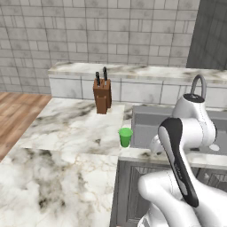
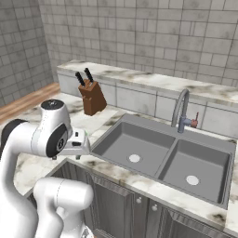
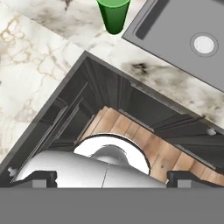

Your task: Pick the cup and bowl from the counter and place them on the counter next to the sink.

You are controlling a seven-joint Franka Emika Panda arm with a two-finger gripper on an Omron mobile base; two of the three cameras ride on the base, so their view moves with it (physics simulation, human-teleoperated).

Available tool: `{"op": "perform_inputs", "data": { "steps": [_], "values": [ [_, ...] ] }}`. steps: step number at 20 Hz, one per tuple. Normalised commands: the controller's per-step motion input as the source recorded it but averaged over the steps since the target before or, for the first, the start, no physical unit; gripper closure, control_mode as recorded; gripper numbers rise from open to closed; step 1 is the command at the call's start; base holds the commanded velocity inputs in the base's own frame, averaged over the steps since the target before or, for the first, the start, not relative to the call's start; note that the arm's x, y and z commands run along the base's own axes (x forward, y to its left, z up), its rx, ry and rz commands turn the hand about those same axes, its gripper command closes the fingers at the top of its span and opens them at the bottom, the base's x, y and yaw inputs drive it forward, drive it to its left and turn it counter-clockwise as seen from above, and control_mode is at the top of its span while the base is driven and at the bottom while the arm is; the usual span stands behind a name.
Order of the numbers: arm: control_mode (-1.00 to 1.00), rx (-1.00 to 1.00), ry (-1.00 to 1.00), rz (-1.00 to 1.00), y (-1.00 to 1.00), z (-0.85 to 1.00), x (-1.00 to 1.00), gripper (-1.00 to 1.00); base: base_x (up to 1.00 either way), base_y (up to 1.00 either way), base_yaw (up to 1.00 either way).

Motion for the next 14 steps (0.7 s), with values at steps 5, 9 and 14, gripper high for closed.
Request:
{"op": "perform_inputs", "data": {
  "steps": [5,9,14],
  "values": [
    [-1.0,0.0,0.0,0.0,0.0,0.0,0.0,-1.0,0.0,0.0,0.0],
    [-1.0,0.0,0.0,0.0,0.0,0.0,0.0,-1.0,0.0,0.0,0.0],
    [1.0,0.0,0.0,0.0,0.0,0.0,0.0,-1.0,0.0,0.0,0.0]
  ]
}}
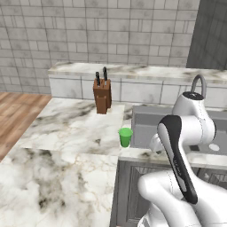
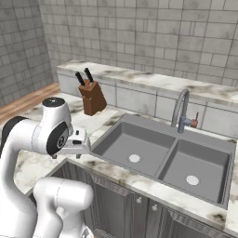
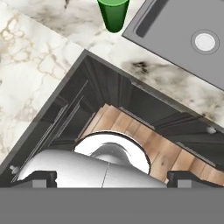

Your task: Pick the cup and bowl from the counter and place them on the counter next to the sink.

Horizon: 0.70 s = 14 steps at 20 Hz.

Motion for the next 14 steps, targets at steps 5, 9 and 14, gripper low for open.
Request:
{"op": "perform_inputs", "data": {
  "steps": [5,9,14],
  "values": [
    [1.0,0.0,0.0,0.0,0.0,0.0,0.0,-1.0,-0.61,-0.1,-0.05],
    [1.0,0.0,0.0,0.0,0.0,0.0,0.0,-1.0,-0.79,-0.42,-0.21],
    [1.0,0.0,0.0,0.0,0.0,0.0,0.0,-1.0,0.12,-0.39,-0.46]
  ]
}}
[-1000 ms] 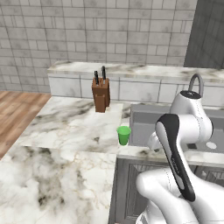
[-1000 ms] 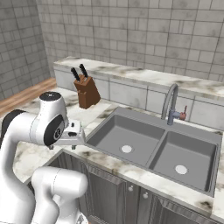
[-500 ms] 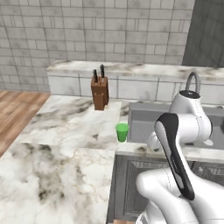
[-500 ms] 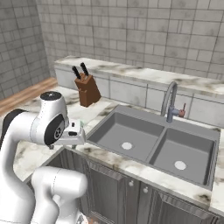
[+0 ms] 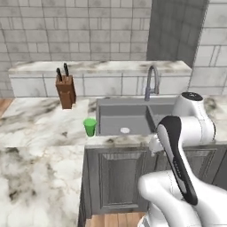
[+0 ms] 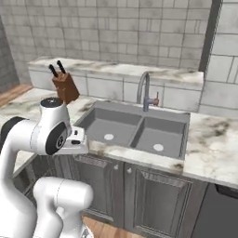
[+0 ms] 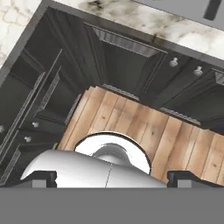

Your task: Pick the cup and bowl from the counter and place them on the counter next to the sink.

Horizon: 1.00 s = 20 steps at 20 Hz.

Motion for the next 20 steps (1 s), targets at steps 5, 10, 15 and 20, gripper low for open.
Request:
{"op": "perform_inputs", "data": {
  "steps": [5,10,15,20],
  "values": [
    [1.0,0.0,0.0,0.0,0.0,0.0,0.0,-1.0,0.17,-0.85,-0.71],
    [1.0,0.0,0.0,0.0,0.0,0.0,0.0,-1.0,0.21,-0.75,-0.73],
    [1.0,0.0,0.0,0.0,0.0,0.0,0.0,-1.0,0.21,-0.78,-0.71],
    [1.0,0.0,0.0,0.0,0.0,0.0,0.0,-1.0,0.18,-0.77,-0.72]
  ]
}}
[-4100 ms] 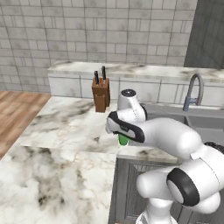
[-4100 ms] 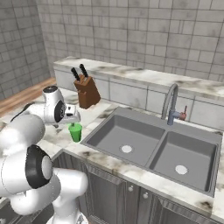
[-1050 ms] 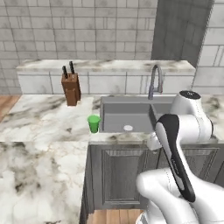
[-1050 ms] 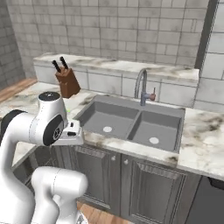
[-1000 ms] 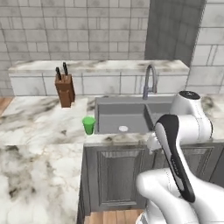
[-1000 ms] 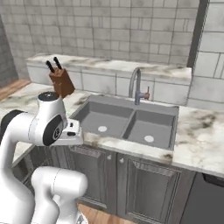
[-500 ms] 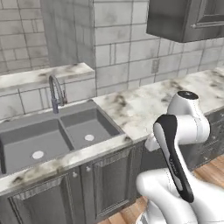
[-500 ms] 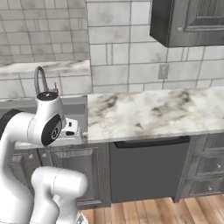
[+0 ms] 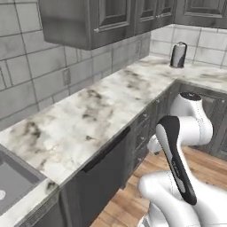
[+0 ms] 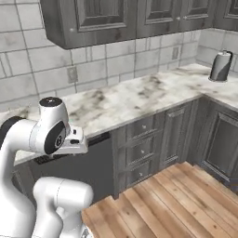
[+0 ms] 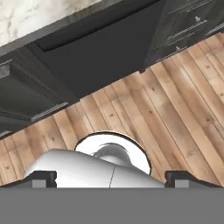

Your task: Pick the cup and bowl from the counter and place them on the counter next to the sink.

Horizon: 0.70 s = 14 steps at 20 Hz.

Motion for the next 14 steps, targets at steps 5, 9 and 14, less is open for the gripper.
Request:
{"op": "perform_inputs", "data": {
  "steps": [5,9,14],
  "values": [
    [1.0,0.0,0.0,0.0,0.0,0.0,0.0,-1.0,0.23,-0.77,-0.71],
    [1.0,0.0,0.0,0.0,0.0,0.0,0.0,-1.0,0.25,-0.74,-0.71],
    [1.0,0.0,0.0,0.0,0.0,0.0,0.0,-1.0,0.31,-0.67,-0.71]
  ]
}}
